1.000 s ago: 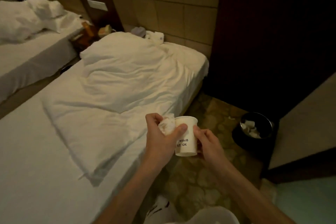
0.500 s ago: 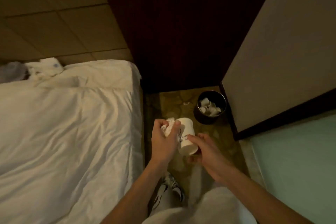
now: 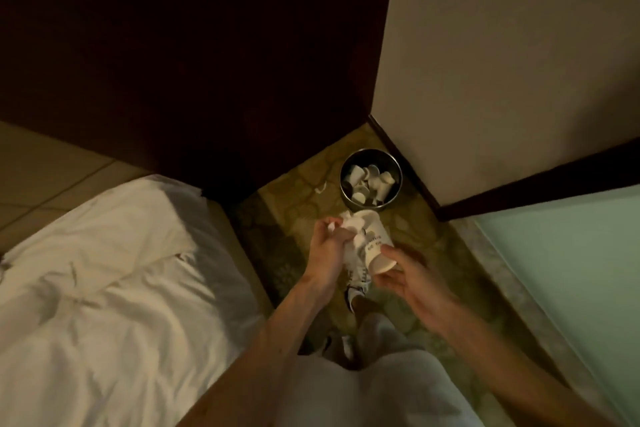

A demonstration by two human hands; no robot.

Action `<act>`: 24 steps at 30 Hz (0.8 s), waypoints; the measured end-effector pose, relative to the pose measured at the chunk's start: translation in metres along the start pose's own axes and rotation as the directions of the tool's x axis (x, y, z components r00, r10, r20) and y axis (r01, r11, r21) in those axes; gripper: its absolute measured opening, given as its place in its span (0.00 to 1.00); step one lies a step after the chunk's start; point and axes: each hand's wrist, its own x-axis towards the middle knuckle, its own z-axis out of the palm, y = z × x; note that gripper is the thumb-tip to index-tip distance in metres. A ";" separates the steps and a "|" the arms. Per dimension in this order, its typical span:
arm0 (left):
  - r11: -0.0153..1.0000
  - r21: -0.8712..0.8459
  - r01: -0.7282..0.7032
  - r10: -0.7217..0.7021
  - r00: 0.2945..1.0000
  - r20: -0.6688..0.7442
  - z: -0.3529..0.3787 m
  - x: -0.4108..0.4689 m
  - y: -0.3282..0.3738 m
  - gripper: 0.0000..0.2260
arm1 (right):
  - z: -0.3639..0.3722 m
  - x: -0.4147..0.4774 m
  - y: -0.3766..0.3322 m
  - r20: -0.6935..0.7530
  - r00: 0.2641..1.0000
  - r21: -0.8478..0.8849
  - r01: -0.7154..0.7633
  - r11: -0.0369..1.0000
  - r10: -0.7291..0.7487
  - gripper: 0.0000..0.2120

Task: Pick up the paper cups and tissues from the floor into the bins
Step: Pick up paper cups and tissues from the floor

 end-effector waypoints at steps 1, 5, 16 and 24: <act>0.999 -0.009 0.039 -0.039 0.999 0.016 0.003 0.021 0.005 0.09 | 0.000 0.017 -0.008 -0.009 1.000 0.014 0.002 1.000 -0.002 0.26; 0.998 -0.011 0.054 -0.054 0.998 0.015 0.016 0.117 0.008 0.13 | 0.000 0.099 -0.032 -0.102 0.995 0.101 0.001 0.995 0.010 0.24; 0.935 0.352 -0.053 0.041 0.998 0.043 0.042 0.401 -0.095 0.10 | -0.022 0.369 -0.005 -0.347 0.938 0.001 -0.025 1.000 0.024 0.13; 0.777 0.624 -0.087 -0.053 0.978 0.202 0.038 0.543 -0.151 0.03 | -0.030 0.481 0.028 -0.284 0.951 0.078 -0.103 0.992 0.121 0.24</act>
